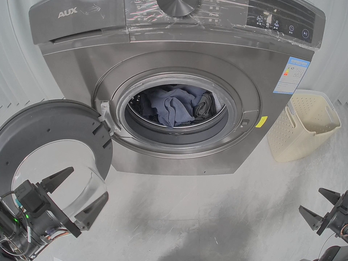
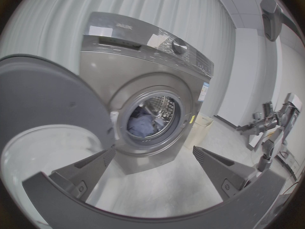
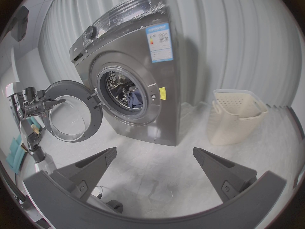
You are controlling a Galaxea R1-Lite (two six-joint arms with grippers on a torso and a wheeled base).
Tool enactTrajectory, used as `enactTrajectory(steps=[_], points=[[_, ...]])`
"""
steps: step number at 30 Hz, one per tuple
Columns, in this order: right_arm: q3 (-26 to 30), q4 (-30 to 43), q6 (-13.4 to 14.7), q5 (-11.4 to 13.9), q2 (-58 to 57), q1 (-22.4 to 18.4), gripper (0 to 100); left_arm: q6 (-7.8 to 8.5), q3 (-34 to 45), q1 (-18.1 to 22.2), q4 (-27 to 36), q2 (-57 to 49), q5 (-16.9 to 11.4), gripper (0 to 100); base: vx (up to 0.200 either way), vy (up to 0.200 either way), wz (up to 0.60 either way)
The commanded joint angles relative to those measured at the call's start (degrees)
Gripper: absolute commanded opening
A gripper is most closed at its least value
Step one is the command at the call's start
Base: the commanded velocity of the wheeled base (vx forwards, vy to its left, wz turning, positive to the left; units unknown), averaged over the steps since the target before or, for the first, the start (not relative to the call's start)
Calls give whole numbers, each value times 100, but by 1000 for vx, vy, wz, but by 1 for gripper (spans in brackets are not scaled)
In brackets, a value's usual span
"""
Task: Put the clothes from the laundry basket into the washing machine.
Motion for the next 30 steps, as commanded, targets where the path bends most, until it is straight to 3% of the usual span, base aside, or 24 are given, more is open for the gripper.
enactTrajectory(steps=[1, 8, 13, 17, 22, 25, 26, 30], points=[[-230, 924, -153, 33, -1881, -856, 100, -52, 104, 726, 1165, -1850, -32, 100, -200, 0, 0], [-230, 1381, -117, 24, -2461, -1102, 100, -245, 104, 1130, 2686, -3036, -111, 100, -114, 0, 0], [-257, 1390, -117, 24, -2592, -1278, 100, -245, 104, 1491, 3143, -3643, -146, 100, -200, 0, 0], [-292, 1372, -117, 33, -2663, -1480, 100, -245, 95, 1956, 3987, -4469, -453, 100, -200, 0, 0], [-125, 1434, -126, 33, -2988, -1752, 100, -280, 104, 2238, 4567, -5093, -796, 100, -200, 0, 0], [-19, 1566, -126, 24, -3234, -1911, 100, -342, 104, 2528, 4804, -5330, -858, 100, -133, 0, 0], [7, 1794, -126, 42, -3445, -2051, 100, -395, 104, 2791, 5129, -5568, -867, 100, 0, 0, 0], [104, 2831, -170, 112, -4227, -2218, 100, -351, 104, 3407, 5797, -6165, -867, 100, 0, 0, 0]])
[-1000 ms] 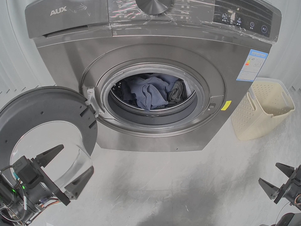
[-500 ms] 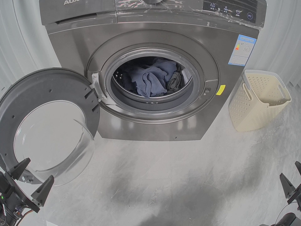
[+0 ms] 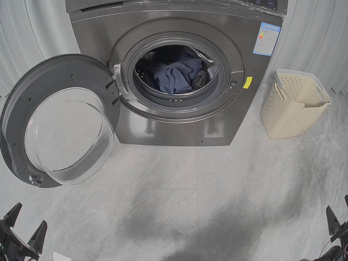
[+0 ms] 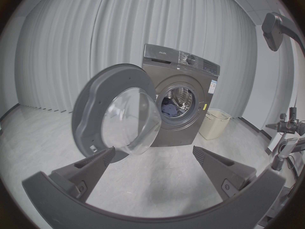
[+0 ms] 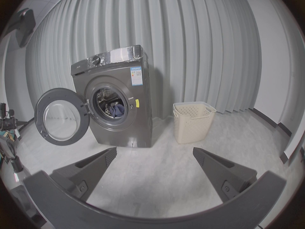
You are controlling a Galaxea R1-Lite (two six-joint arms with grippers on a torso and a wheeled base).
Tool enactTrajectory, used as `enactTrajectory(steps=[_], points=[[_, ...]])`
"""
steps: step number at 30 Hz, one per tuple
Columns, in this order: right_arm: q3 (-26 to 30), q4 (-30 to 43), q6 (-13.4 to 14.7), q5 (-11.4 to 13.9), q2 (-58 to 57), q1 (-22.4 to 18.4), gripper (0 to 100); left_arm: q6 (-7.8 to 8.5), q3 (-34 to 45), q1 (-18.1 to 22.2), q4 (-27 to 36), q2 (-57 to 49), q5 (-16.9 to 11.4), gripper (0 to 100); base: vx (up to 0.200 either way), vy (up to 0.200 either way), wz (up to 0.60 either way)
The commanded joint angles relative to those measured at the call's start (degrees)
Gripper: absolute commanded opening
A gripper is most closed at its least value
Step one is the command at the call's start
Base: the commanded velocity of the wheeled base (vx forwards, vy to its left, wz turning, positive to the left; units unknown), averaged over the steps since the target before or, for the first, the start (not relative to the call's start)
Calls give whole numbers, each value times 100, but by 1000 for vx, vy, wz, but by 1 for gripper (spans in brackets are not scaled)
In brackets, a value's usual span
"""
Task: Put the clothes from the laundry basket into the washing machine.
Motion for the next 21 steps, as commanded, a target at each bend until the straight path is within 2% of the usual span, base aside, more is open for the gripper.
enactTrajectory(steps=[1, 2, 5, 6, 7, 8, 9, 10, 12, 13, 14, 15, 18, 19, 21], points=[[156, 864, -36, 65, -1008, -304, 100, -4, 101, 733, 545, -931, -31, 100, 0, 0, 0], [86, 1145, -19, 144, -1025, -331, 100, 40, 101, 830, 624, -948, -14, 100, 0, 0, 0], [138, 934, 8, 153, -1008, -357, 100, 101, 101, 1146, 695, -1010, -14, 100, 0, 0, 0], [147, 917, 8, 153, -1008, -357, 100, 198, 101, 1436, 774, -1150, -111, 100, 0, 0, 0], [147, 917, 8, 153, -1008, -357, 100, 453, 101, 1577, 1002, -1291, -234, 100, 0, 0, 0], [147, 917, -1, 161, -1008, -357, 100, 602, 101, 1542, 1161, -1300, -260, 100, 0, 0, 0], [147, 925, -19, 179, -1008, -348, 100, 628, 101, 1524, 1187, -1291, -251, 100, 0, 0, 0], [147, 969, -115, 249, -1016, -322, 100, 620, 101, 1489, 1108, -1291, -119, 100, 0, 0, 0], [147, 961, -133, 284, -1008, -322, 100, 532, 101, 1436, 1108, -1396, 109, 100, 0, 0, 0], [147, 961, -150, 320, -1008, -322, 100, 576, 101, 1436, 1169, -1449, 232, 100, 0, 0, 0], [147, 961, -159, 328, -1008, -322, 100, 576, 101, 1436, 1169, -1449, 232, 100, 0, 0, 0], [147, 961, -221, 443, -1008, -331, 100, 505, 92, 1436, 1222, -1449, 232, 100, 0, 0, 0], [156, 969, -335, 539, -990, -357, 100, 365, 101, 1436, 1231, -1458, 21, 100, 0, 0, 0], [147, 969, -317, 531, -999, -339, 100, 259, 101, 1428, 1530, -1449, -322, 100, -200, 0, 0], [156, 969, -300, 531, -1008, -331, 100, 294, 75, 1428, 1600, -1449, -409, 100, -200, 0, 0]])
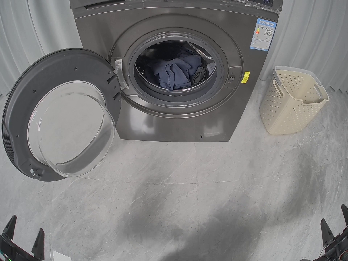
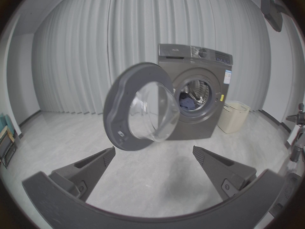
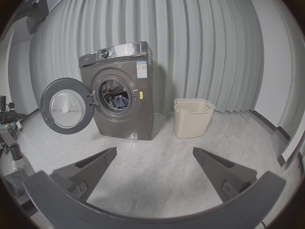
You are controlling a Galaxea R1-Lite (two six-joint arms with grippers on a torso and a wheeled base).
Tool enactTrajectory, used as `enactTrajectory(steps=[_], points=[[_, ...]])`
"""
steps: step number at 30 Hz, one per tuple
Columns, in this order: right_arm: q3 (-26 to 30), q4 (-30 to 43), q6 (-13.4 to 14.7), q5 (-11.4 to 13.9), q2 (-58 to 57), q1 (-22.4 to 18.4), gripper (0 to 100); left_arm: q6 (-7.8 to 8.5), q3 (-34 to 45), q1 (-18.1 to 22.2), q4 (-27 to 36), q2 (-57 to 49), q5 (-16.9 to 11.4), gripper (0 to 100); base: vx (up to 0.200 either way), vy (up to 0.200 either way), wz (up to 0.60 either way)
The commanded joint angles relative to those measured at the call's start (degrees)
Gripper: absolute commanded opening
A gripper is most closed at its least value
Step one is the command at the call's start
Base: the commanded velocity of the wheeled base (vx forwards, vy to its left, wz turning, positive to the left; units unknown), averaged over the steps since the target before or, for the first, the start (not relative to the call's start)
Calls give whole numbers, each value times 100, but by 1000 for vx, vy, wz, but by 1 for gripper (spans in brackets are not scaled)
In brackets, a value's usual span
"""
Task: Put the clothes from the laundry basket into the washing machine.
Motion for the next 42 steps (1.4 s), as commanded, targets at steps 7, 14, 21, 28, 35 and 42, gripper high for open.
enactTrajectory(steps=[7, 14, 21, 28, 35, 42], points=[[101, -3, -6, -4, -59, 6, 100, -117, 101, -21, 104, -129, -216, 100, -86, 29, 0], [101, -3, -14, 22, -59, 6, 100, -178, 92, -30, 104, -129, -181, 100, 0, 200, 0], [101, -3, -6, 13, -59, 6, 100, -178, 92, -30, 104, -129, -163, 100, 0, 200, 0], [101, -3, -6, 13, -59, 6, 100, -196, 92, -30, 104, -129, -163, 100, 0, 200, 0], [101, -3, 3, 13, -59, 6, 100, -205, 92, -30, 104, -129, -163, 100, 0, 200, 0], [92, -3, -6, -13, -59, 6, 100, -108, 92, -30, 112, -138, -163, 100, 0, 200, 0]])
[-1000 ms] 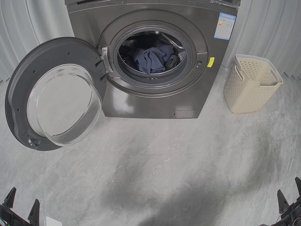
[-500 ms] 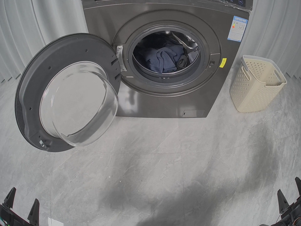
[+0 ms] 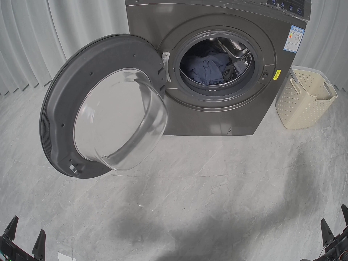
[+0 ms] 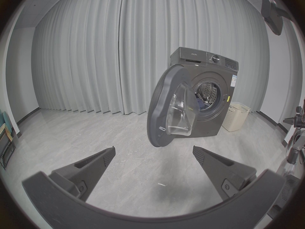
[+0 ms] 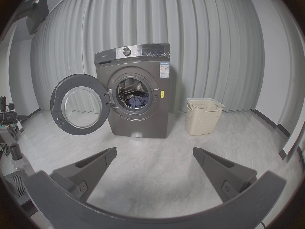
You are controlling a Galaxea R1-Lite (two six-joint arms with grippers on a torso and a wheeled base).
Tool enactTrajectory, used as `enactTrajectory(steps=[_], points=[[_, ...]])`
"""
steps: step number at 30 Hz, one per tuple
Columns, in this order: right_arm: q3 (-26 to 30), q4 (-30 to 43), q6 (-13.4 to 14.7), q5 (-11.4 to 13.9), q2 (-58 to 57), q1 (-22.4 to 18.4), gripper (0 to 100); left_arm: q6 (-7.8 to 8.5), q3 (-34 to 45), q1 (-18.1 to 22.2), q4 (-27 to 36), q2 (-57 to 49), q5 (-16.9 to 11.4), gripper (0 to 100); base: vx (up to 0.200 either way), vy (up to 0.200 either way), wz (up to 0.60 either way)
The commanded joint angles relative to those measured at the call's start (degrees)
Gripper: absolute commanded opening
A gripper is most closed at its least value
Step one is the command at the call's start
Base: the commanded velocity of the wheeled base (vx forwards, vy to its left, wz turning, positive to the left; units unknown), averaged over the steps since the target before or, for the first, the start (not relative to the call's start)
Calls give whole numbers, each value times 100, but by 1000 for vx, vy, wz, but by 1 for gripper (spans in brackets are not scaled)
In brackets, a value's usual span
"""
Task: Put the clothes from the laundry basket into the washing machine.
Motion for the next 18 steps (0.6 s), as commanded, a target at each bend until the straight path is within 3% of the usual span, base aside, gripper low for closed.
enactTrajectory(steps=[1, 9, 12, 13, 14, 15, 16, 18], points=[[101, -3, 1, -1, -50, 5, 100, 31, 92, 5, -2, -59, -25, 100, 0, 0, 0], [101, 5, 1, -10, -50, 5, 100, 189, 101, 22, -11, -68, -25, 100, 0, 0, 0], [101, 5, 9, -19, -50, 5, 100, -48, -400, 22, -424, -68, 54, 100, 0, 0, 0], [101, 5, 9, -19, -50, 5, 100, -48, -400, 22, -424, -68, 54, 100, 0, 0, 0], [101, 5, 1, -19, -59, 5, 100, -57, -962, 14, -292, 99, -25, 100, 0, 0, 0], [101, 5, 1, -19, -59, 5, 100, -57, -962, 14, -292, 99, -25, 100, 0, 0, 0], [101, 5, 1, -19, -50, 5, 100, -48, -1147, -13, 42, 512, -218, 100, 0, 0, 0], [101, 5, 9, -19, -50, 5, 100, -57, -1200, -13, 15, 969, -632, 100, 0, 0, 0]])
